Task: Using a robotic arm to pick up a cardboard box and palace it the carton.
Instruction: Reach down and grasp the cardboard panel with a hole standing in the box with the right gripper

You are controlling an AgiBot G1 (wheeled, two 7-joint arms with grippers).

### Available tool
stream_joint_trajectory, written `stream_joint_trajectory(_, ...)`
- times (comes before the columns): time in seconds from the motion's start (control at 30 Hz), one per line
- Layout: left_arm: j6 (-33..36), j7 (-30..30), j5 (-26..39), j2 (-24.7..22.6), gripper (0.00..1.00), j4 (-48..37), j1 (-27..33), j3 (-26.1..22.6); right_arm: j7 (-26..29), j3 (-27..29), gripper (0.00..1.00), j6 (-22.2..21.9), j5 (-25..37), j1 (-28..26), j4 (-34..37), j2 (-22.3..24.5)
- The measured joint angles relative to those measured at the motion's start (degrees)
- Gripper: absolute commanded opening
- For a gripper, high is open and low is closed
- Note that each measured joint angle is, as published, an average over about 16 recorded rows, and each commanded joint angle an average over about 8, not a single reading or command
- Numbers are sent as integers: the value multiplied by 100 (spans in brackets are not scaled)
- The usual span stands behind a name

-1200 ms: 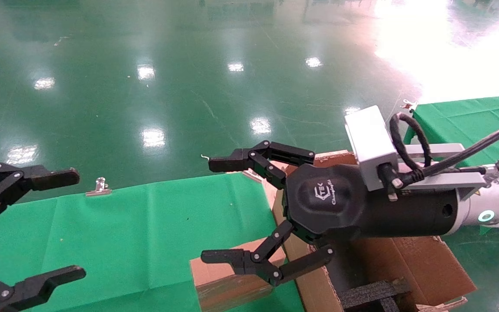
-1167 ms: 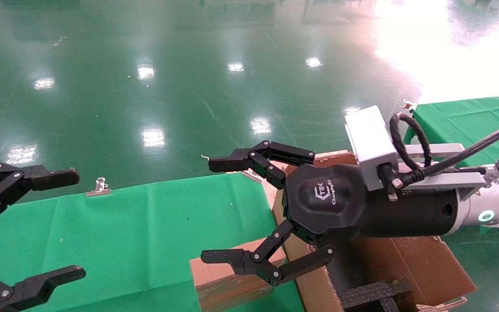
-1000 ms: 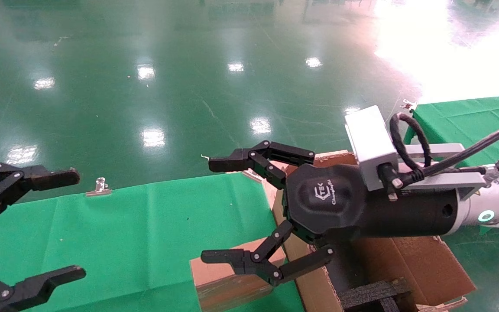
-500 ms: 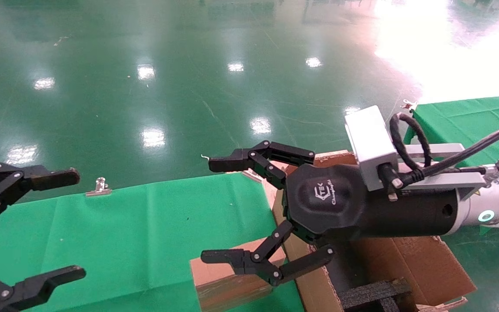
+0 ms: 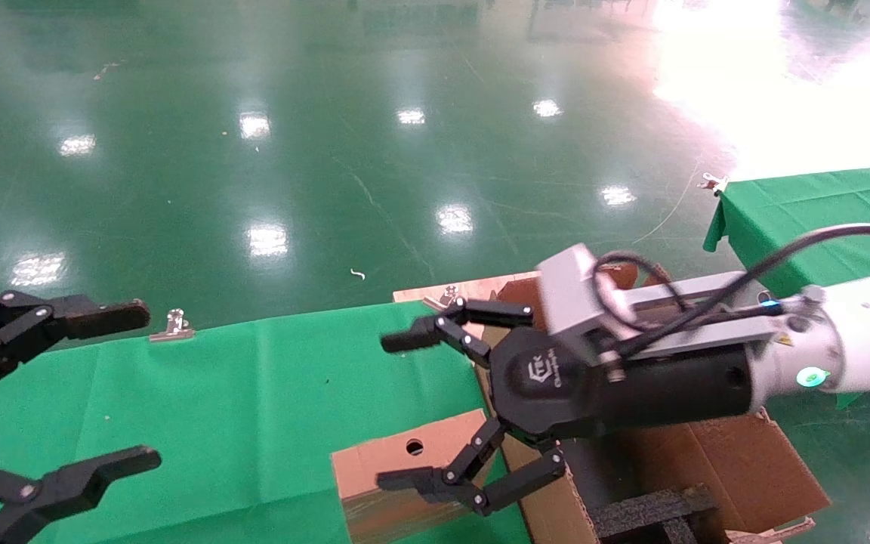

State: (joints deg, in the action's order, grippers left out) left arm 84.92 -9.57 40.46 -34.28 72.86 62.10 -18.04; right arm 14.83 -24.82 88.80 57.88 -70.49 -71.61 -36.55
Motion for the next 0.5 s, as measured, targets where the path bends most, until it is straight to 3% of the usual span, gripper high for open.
stream_joint_trajectory(0.27, 0, 1, -1, 0, 0, 0, 1, -1, 184, -1020, 100, 160, 1394, -980, 238, -449)
stream_joint_trajectory(0.5, -1, 1, -2, 1, 0, 0, 1, -3, 61, -1851, 100, 176, 2157, -1623, 514, -922)
